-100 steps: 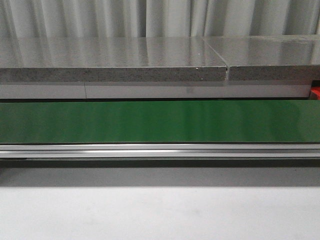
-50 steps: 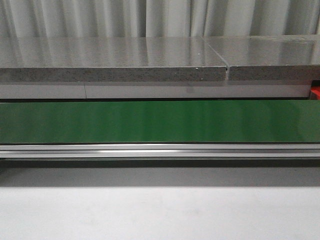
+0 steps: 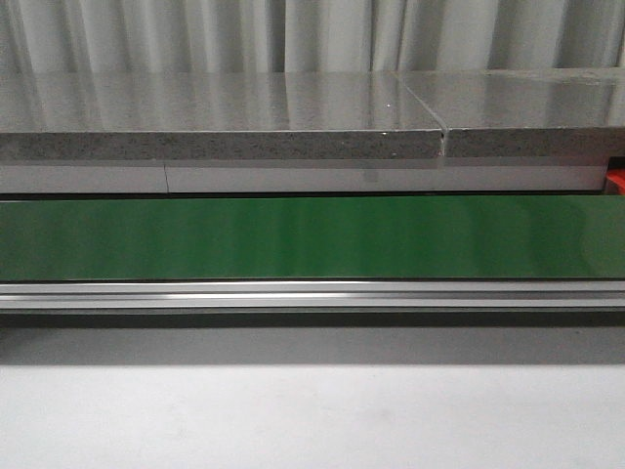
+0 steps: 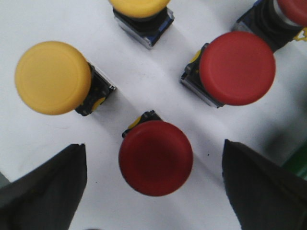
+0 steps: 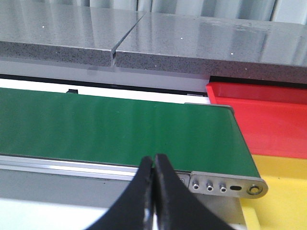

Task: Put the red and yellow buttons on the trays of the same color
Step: 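Grasp a red push button with the left gripper and lift it, then lower the red button onto the green belt and open the left gripper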

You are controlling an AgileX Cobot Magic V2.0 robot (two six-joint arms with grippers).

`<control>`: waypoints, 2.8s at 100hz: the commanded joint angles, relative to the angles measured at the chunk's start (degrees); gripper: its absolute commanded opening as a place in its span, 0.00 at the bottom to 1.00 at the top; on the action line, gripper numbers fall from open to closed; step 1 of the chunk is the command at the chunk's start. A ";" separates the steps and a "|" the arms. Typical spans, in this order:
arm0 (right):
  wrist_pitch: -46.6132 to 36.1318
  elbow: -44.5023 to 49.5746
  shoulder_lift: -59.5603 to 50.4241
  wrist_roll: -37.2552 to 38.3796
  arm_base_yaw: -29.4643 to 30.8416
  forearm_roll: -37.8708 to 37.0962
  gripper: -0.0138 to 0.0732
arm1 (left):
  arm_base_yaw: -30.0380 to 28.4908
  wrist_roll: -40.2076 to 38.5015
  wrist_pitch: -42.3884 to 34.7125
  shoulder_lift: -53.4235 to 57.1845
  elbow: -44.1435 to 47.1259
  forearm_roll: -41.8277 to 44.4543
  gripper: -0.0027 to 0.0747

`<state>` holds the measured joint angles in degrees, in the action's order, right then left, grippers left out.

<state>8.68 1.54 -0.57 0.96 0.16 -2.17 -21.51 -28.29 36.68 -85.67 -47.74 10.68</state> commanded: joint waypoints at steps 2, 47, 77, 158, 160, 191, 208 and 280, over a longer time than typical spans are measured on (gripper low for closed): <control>-4.71 -0.58 -0.89 -0.14 0.11 -0.67 0.08 | -0.16 -0.62 -2.66 0.50 -1.32 0.39 0.77; -4.71 -0.58 -0.89 -0.14 0.11 -0.67 0.08 | -0.16 -0.62 -3.34 -0.15 -1.32 0.19 0.49; -4.71 -0.58 -0.89 -0.14 0.11 -0.67 0.08 | -0.16 1.50 -2.36 1.49 -1.32 -2.30 0.12; -4.71 -0.58 -0.89 -0.14 0.11 -0.67 0.08 | 6.28 23.12 6.46 19.06 -13.33 -18.66 0.07; -4.71 -0.58 -0.89 -0.14 0.11 -0.67 0.08 | 7.20 23.23 6.60 18.33 -13.63 -18.66 0.07; -4.71 -0.58 -0.89 -0.14 0.11 -0.67 0.08 | 15.88 24.86 9.23 6.85 -18.99 -17.18 0.07; -4.71 -0.58 -0.89 -0.14 0.11 -0.67 0.08 | 16.21 25.13 9.11 2.96 -19.80 -16.62 0.07; -4.71 -0.58 -0.89 -0.14 0.11 -0.67 0.08 | 17.98 26.12 7.49 -0.36 -21.55 -15.60 0.85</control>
<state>8.65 1.54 -0.57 0.96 0.16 -2.17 -4.93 -2.27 46.90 -87.77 -66.54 -3.91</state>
